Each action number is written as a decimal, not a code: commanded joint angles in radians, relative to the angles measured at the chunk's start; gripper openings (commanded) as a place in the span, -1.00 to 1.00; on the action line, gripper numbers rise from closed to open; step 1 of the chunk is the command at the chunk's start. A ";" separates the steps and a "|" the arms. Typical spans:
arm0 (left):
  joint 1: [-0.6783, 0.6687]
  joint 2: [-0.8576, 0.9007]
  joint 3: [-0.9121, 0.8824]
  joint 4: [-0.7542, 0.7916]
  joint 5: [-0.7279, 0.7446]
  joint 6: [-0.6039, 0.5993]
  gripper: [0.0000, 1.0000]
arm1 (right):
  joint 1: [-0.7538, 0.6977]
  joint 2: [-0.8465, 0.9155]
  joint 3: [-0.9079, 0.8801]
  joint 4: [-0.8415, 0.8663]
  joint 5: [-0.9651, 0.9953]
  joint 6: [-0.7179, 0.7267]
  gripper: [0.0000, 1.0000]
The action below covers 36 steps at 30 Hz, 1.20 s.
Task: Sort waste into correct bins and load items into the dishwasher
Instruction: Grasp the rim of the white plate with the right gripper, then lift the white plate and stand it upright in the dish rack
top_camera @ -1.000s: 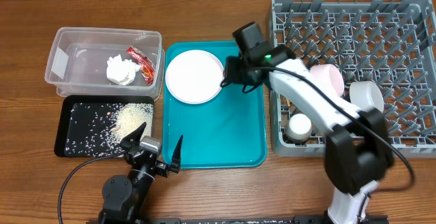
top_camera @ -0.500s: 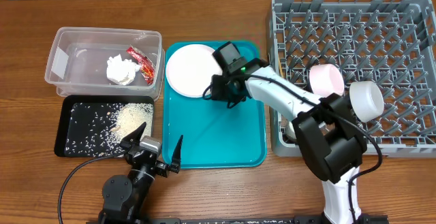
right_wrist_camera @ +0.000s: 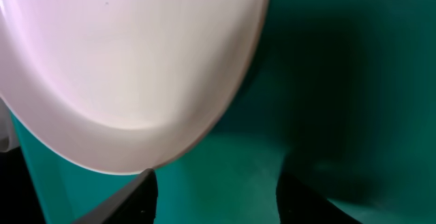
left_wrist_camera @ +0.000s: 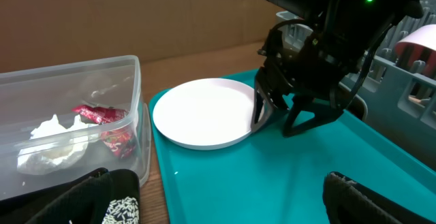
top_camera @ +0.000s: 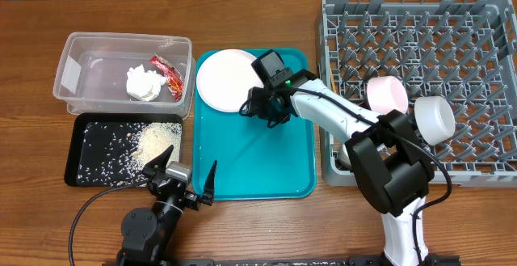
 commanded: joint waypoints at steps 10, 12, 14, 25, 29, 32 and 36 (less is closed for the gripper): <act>0.005 -0.010 -0.004 0.000 0.011 0.008 1.00 | -0.043 -0.011 -0.004 0.087 0.079 0.158 -0.10; 0.005 -0.010 -0.004 0.000 0.011 0.008 1.00 | -0.043 0.002 -0.004 0.088 0.112 0.172 -0.15; 0.005 -0.010 -0.004 0.000 0.011 0.008 1.00 | -0.043 0.020 -0.004 0.086 0.111 0.171 -0.18; 0.005 -0.010 -0.004 0.000 0.011 0.008 1.00 | -0.041 0.024 0.002 -0.039 0.100 0.111 -0.92; 0.005 -0.010 -0.004 0.000 0.011 0.008 1.00 | -0.038 -0.050 0.004 -0.098 0.110 0.011 -0.92; 0.005 -0.010 -0.004 0.000 0.011 0.008 1.00 | -0.029 -0.167 0.004 -0.123 0.159 -0.039 -0.92; 0.005 -0.010 -0.004 0.000 0.011 0.008 1.00 | -0.038 -0.380 0.004 -0.183 0.314 -0.044 -0.92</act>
